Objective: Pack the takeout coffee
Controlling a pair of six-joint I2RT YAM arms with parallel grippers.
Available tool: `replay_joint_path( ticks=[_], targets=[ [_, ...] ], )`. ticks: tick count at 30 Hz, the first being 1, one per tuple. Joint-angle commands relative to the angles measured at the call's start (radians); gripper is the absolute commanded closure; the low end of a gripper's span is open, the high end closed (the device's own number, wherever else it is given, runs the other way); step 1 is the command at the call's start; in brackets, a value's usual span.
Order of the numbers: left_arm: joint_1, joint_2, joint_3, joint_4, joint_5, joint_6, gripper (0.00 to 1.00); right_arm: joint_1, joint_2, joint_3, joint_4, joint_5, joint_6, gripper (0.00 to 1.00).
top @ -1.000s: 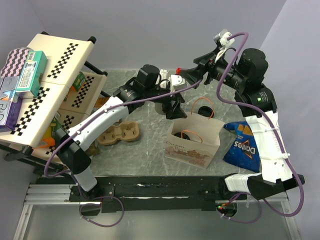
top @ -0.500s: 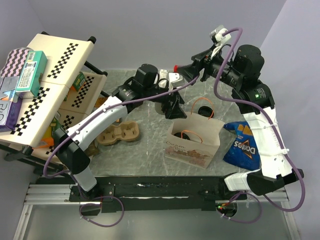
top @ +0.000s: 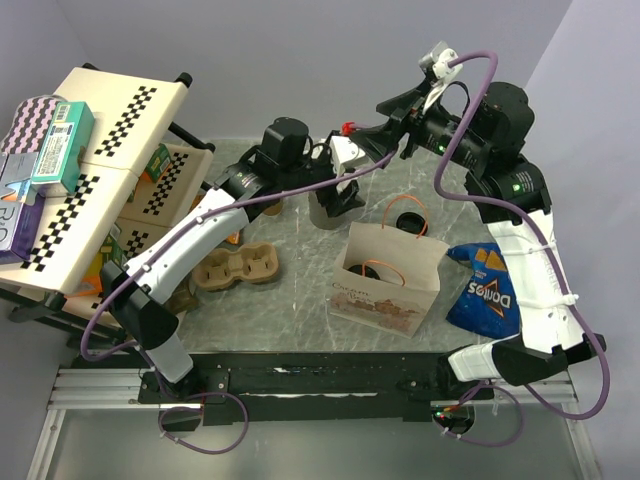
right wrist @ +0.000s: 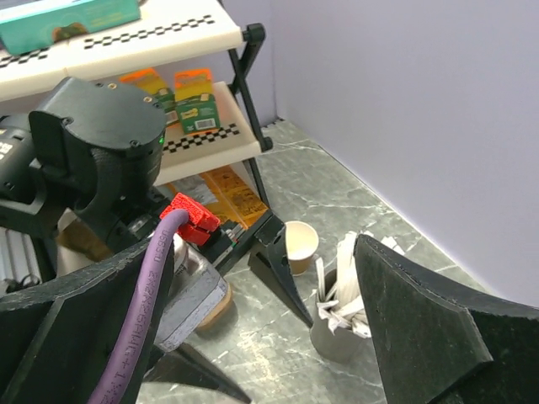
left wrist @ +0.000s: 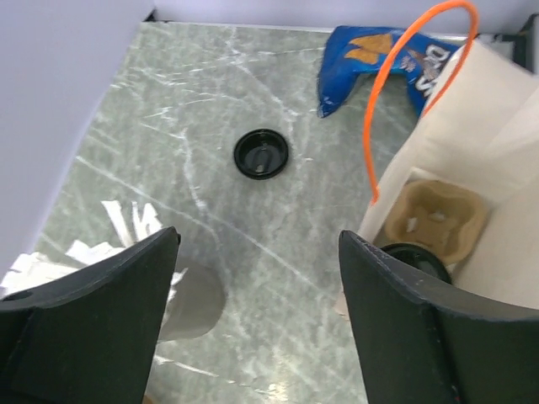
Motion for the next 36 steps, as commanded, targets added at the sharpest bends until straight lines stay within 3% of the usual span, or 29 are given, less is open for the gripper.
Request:
replay_joint_path(
  ticks=[1, 5, 11, 13, 16, 18, 21, 22, 25, 28, 36],
  targets=[
    [0.177, -0.187, 0.092, 0.229, -0.149, -0.163, 0.21, -0.087, -0.064, -0.025, -0.204, -0.229, -0.024, 0.06],
    [0.145, -0.193, 0.07, 0.249, -0.246, -0.072, 0.25, -0.086, -0.073, -0.089, -0.18, -0.343, 0.018, 0.04],
    [0.089, -0.208, -0.003, 0.278, -0.407, 0.179, 0.25, -0.095, -0.082, -0.129, -0.181, -0.476, 0.018, 0.03],
    [0.047, -0.199, -0.006, 0.296, -0.553, 0.241, 0.24, -0.089, -0.093, -0.128, -0.203, -0.351, -0.022, 0.04],
    [0.019, -0.199, -0.011, 0.323, -0.631, 0.331, 0.23, -0.081, -0.105, -0.132, -0.235, -0.191, -0.053, 0.04],
    [0.011, -0.19, 0.01, 0.312, -0.657, 0.381, 0.23, -0.08, -0.116, -0.145, -0.25, -0.165, -0.067, 0.04],
    [0.006, -0.188, 0.008, 0.303, -0.666, 0.421, 0.37, -0.078, -0.128, -0.161, -0.265, -0.091, -0.065, 0.05],
    [0.008, -0.208, -0.008, 0.309, -0.66, 0.428, 0.65, -0.077, -0.133, -0.175, -0.266, -0.058, -0.065, 0.05],
    [0.006, -0.239, -0.065, 0.327, -0.643, 0.441, 0.99, -0.078, -0.147, -0.194, -0.261, -0.039, -0.065, 0.05],
    [0.008, -0.248, -0.089, 0.31, -0.643, 0.44, 0.99, -0.078, -0.156, -0.197, -0.258, -0.053, -0.068, 0.05],
    [-0.046, -0.205, -0.138, 0.35, -0.726, 0.574, 0.99, -0.069, -0.136, -0.209, -0.175, -0.315, 0.021, 0.02]
  ],
)
